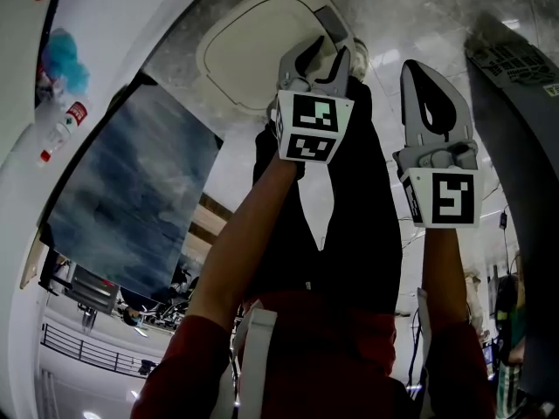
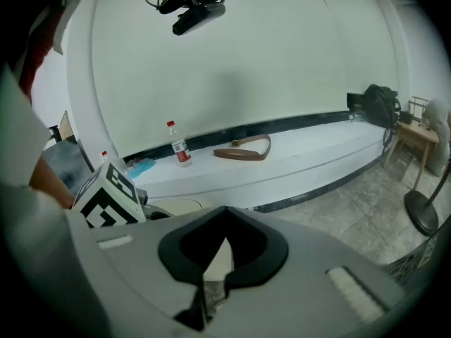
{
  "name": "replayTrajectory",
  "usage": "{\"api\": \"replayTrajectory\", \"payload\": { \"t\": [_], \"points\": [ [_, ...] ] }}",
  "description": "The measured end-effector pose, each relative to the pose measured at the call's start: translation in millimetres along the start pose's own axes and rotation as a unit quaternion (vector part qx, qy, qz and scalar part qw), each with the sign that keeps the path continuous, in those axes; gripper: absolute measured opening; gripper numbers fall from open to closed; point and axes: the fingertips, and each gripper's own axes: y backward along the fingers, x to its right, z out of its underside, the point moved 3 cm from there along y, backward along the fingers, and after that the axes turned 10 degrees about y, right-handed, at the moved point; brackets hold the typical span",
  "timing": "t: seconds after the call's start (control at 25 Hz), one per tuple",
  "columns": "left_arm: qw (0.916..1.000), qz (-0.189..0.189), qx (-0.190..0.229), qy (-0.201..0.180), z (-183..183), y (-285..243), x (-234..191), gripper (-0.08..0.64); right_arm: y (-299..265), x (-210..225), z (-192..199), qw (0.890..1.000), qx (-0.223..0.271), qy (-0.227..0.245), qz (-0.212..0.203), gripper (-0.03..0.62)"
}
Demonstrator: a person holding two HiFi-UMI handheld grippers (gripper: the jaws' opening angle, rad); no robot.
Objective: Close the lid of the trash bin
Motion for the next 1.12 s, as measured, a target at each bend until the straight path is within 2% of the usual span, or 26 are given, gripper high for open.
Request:
{"api": "replayTrajectory", "payload": {
  "t": [0.2, 0.32, 0.52, 0.84, 1.12],
  "points": [
    [0.9999, -0.007, -0.006, 0.011, 8, 16, -5, 0.149, 2, -9, -10, 1.000, 0.000, 0.003, -0.009, 0.000],
    [0.9997, -0.014, -0.008, 0.018, 16, 33, -10, 0.150, 6, -15, -16, 1.000, 0.003, 0.022, -0.015, 0.000],
    [0.9991, -0.028, 0.002, 0.031, 19, 72, -21, 0.149, 11, -34, -43, 0.999, 0.017, 0.033, -0.021, 0.000],
    [0.9969, -0.043, 0.056, 0.035, 0, 148, -39, 0.149, 33, -66, -96, 0.996, 0.040, 0.082, -0.017, 0.000],
    [0.9901, -0.064, 0.117, 0.042, -28, 236, -68, 0.149, 64, -107, -148, 0.994, 0.048, 0.102, -0.009, 0.000]
  ]
}}
